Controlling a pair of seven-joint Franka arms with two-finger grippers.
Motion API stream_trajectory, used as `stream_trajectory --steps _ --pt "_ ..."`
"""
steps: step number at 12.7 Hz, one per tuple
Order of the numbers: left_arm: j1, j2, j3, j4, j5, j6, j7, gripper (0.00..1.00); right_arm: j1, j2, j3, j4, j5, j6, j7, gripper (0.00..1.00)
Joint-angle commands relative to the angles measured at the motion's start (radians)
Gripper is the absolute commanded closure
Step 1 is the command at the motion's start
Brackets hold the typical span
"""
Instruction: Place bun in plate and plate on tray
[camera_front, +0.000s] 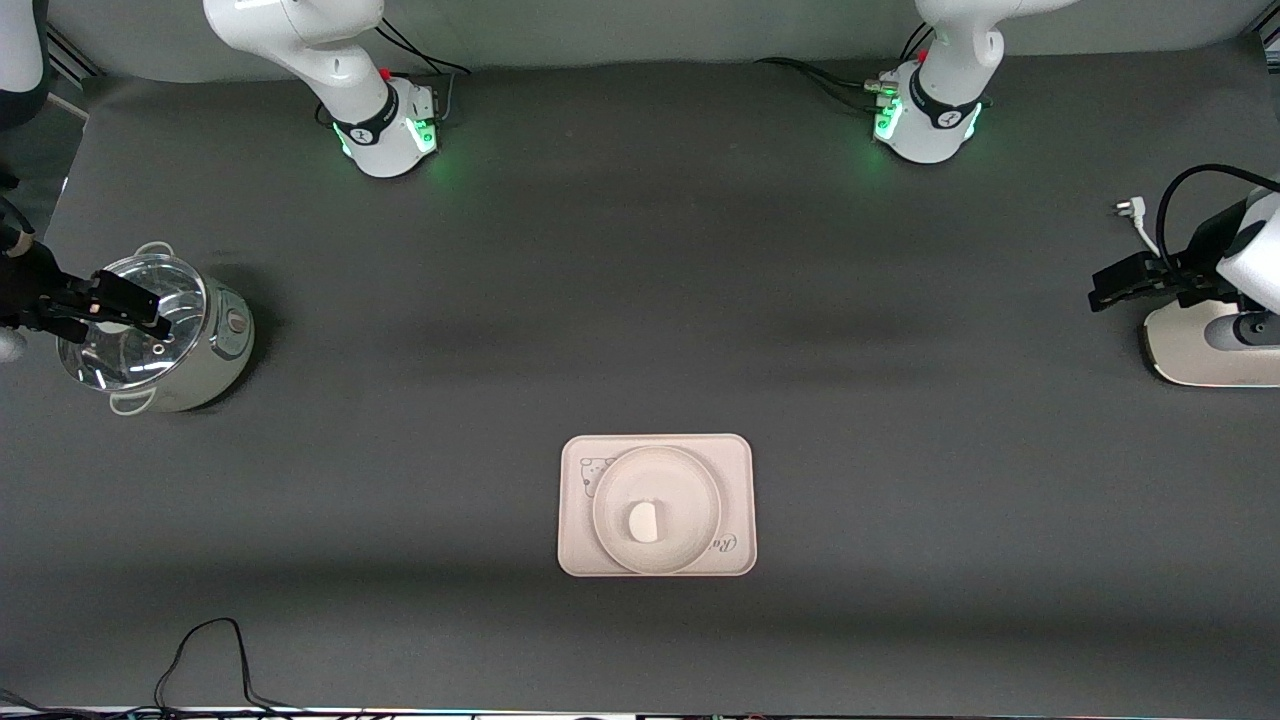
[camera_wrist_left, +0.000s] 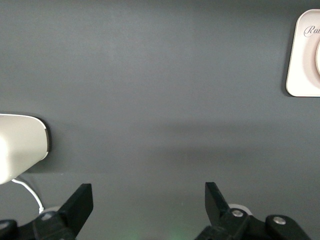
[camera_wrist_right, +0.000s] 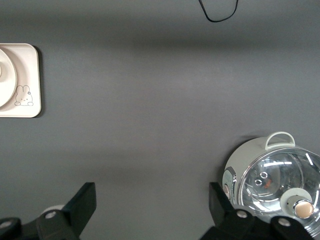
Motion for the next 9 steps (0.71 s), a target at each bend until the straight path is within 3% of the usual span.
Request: stream_trajectory --steps 1,9 --pt "-0.003 0.011 0.005 0.030 -0.007 -0.027 0.010 0.00 0.007 0.004 -0.001 0.017 -0.025 -0.016 0.000 0.00" --pt "-0.005 0.011 0.005 0.030 -0.007 -0.027 0.009 0.00 0.005 0.012 -0.002 0.017 -0.023 -0.016 -0.001 0.00"
